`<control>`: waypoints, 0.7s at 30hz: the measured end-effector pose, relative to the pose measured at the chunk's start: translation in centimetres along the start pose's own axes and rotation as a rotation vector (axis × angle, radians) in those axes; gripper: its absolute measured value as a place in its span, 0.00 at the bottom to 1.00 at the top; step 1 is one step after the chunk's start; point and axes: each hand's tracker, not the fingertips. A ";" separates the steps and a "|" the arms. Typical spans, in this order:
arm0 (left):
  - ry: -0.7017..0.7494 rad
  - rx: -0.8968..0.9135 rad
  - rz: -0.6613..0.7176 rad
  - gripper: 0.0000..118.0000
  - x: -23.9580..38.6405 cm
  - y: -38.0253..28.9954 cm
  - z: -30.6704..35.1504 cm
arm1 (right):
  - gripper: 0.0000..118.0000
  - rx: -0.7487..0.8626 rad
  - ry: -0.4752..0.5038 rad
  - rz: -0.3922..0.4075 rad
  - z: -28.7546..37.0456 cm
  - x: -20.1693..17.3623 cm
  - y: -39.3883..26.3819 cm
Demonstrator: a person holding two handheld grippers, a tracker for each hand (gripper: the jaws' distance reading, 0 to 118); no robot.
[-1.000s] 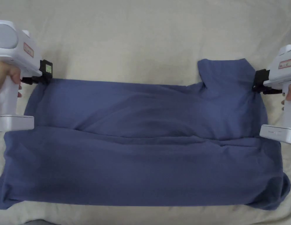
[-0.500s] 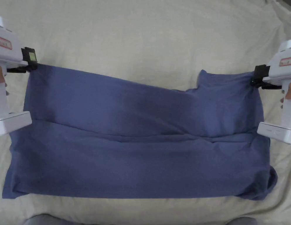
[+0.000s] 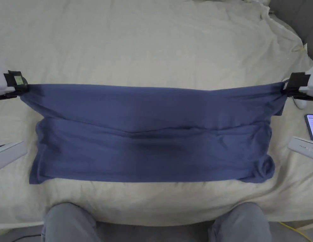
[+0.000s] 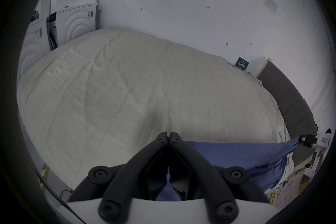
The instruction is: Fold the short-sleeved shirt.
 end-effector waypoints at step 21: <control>0.202 -0.189 0.064 0.25 -1.5 -15.0 -0.4 | 0.04 -0.239 -0.112 -0.059 -3.4 5.0 -15.5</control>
